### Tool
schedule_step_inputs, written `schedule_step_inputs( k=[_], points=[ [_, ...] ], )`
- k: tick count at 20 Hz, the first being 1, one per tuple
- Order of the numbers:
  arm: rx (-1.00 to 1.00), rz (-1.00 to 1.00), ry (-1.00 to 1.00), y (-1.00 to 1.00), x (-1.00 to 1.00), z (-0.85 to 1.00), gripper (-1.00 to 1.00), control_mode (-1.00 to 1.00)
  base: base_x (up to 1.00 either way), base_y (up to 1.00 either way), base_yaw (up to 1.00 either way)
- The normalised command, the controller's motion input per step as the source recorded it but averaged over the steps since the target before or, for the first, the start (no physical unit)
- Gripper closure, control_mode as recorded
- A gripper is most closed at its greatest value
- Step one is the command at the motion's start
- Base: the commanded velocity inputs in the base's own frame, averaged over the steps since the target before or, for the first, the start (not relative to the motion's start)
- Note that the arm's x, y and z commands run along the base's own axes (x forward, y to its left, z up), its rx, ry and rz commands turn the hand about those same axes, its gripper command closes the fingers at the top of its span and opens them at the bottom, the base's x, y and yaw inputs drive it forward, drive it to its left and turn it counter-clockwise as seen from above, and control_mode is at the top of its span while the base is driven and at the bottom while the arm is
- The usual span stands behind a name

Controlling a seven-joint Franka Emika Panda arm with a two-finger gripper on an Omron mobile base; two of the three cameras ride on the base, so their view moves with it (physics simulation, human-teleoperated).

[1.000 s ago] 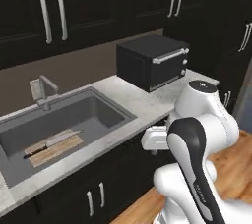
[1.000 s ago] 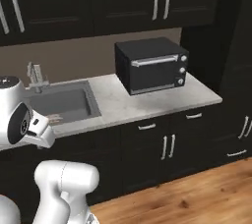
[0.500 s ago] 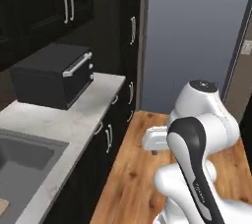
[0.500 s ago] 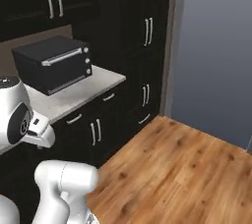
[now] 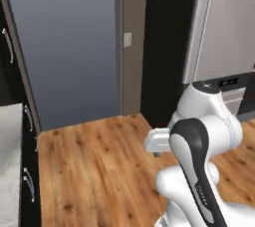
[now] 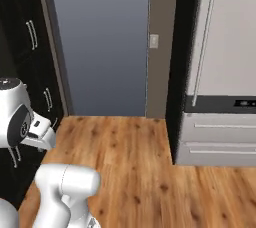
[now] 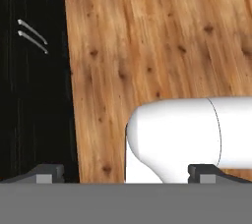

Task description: Move the cutting board and knife to the sink. Then move spray from the cabinet to the counter.

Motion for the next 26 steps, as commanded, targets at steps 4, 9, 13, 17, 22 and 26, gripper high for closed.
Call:
schedule_step_inputs(
  k=[4,9,13,17,22,26],
  points=[
    [0.00,0.00,0.00,0.00,0.00,0.00,-1.00,1.00,0.00,0.00,-0.97],
    [0.00,0.00,0.00,0.00,0.00,0.00,-1.00,1.00,0.00,0.00,-0.97],
    [0.00,0.00,0.00,0.00,0.00,0.00,-1.00,1.00,0.00,0.00,-0.97],
    [0.00,0.00,0.00,0.00,0.00,0.00,-1.00,1.00,0.00,0.00,-0.97],
    [0.00,0.00,0.00,0.00,0.00,0.00,-1.00,1.00,0.29,0.11,-0.73],
    [0.00,0.00,0.00,0.00,0.00,0.00,-1.00,1.00,0.68,0.26,-0.34]
  ],
)
